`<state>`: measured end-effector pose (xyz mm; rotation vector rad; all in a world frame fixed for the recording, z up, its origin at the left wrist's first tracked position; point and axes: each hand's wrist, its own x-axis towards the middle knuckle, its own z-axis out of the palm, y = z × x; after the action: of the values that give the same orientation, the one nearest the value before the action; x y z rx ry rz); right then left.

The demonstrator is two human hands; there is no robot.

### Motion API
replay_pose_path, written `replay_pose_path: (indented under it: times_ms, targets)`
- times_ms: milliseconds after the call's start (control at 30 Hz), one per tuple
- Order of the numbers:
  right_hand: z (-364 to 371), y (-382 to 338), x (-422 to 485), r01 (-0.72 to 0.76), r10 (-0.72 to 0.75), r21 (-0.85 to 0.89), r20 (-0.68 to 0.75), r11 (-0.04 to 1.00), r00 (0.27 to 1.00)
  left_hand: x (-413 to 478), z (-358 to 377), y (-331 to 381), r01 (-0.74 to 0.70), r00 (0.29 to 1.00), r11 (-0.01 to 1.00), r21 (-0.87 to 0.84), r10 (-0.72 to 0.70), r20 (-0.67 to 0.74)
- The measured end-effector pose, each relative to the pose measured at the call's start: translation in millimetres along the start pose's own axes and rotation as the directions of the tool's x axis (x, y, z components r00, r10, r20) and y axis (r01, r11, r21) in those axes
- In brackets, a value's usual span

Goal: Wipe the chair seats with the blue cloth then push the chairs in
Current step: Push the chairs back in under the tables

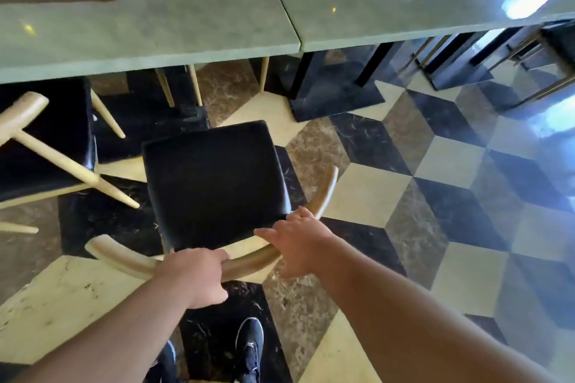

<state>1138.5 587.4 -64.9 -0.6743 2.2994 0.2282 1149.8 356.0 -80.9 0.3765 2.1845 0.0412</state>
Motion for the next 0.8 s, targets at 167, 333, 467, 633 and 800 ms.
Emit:
replay_pose_path:
  times_ms: [167, 333, 467, 633, 800]
  targets:
    - [-21, 30, 1, -0.047, 0.048, -0.067, 0.021, 0.997, 0.999, 5, -5, -6, -0.014, 0.997, 1.000, 0.008, 0.014, 0.078]
    - [-19, 34, 8, -0.078, 0.088, -0.173, 0.053, 0.982, 0.995, 16, 5, -13, -0.023, 0.999, 1.000, -0.013, 0.024, 0.029]
    - [-20, 36, 10, -0.078, 0.087, -0.163, 0.048, 0.984, 0.995, 21, 10, -17, -0.037, 0.999, 0.999, -0.012, 0.037, 0.005]
    - [-17, 35, 11, -0.073, 0.078, -0.153, 0.026, 0.985, 0.997, 22, 10, -17, -0.034, 0.999, 0.999, -0.025, 0.035, 0.024]
    - [-12, 34, 10, -0.042, 0.032, -0.153, -0.066, 0.987, 0.997, 10, 9, -17, -0.006, 1.000, 0.999, -0.032, 0.005, -0.021]
